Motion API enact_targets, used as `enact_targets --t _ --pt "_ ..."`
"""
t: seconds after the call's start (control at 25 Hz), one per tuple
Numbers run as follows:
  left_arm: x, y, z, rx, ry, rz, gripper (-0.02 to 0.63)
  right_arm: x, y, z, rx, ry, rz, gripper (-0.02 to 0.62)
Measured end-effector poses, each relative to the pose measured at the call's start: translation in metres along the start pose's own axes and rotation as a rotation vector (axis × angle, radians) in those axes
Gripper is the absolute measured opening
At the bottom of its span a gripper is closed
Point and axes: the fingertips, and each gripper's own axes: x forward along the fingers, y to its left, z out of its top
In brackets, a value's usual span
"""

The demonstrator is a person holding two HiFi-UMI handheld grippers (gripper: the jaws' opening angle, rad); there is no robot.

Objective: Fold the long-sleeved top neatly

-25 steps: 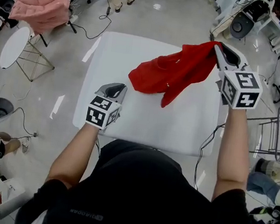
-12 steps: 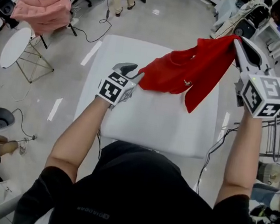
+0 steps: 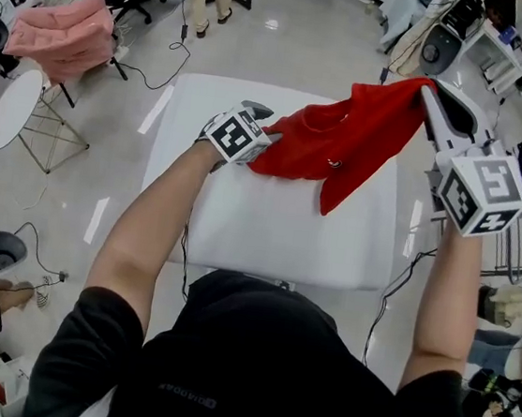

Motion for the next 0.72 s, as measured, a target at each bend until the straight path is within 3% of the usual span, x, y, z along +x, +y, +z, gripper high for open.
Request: enact_targets --t 0.12,0.36,0.56,0.6,0.68,0.72 --pt "0.011 0.001 -0.003 0.031 0.021 -0.077 0.195 -0.002 0.002 -0.005 -0.007 0.010 0.002 0.048" --pt "0.024 -0.004 -0.004 -0.003 0.009 -0.261 0.198 -0.003 0.010 -0.012 -0.020 0.023 0.017 0.048" --pt "0.035 -0.013 -0.004 -0.020 -0.019 -0.302 0.196 -0.010 0.012 -0.011 0.004 0.025 0.003 0.048" --pt "0.033 -0.013 -0.003 -0.020 -0.037 -0.303 0.178 -0.011 0.011 -0.011 0.008 0.030 -0.008 0.048" --pt "0.026 -0.012 -0.004 -0.001 -0.065 -0.307 0.050 -0.013 0.008 -0.014 0.021 0.039 -0.033 0.048" --pt "0.022 -0.010 -0.005 0.016 -0.071 -0.304 0.035 -0.014 0.006 -0.016 0.027 0.046 -0.049 0.048"
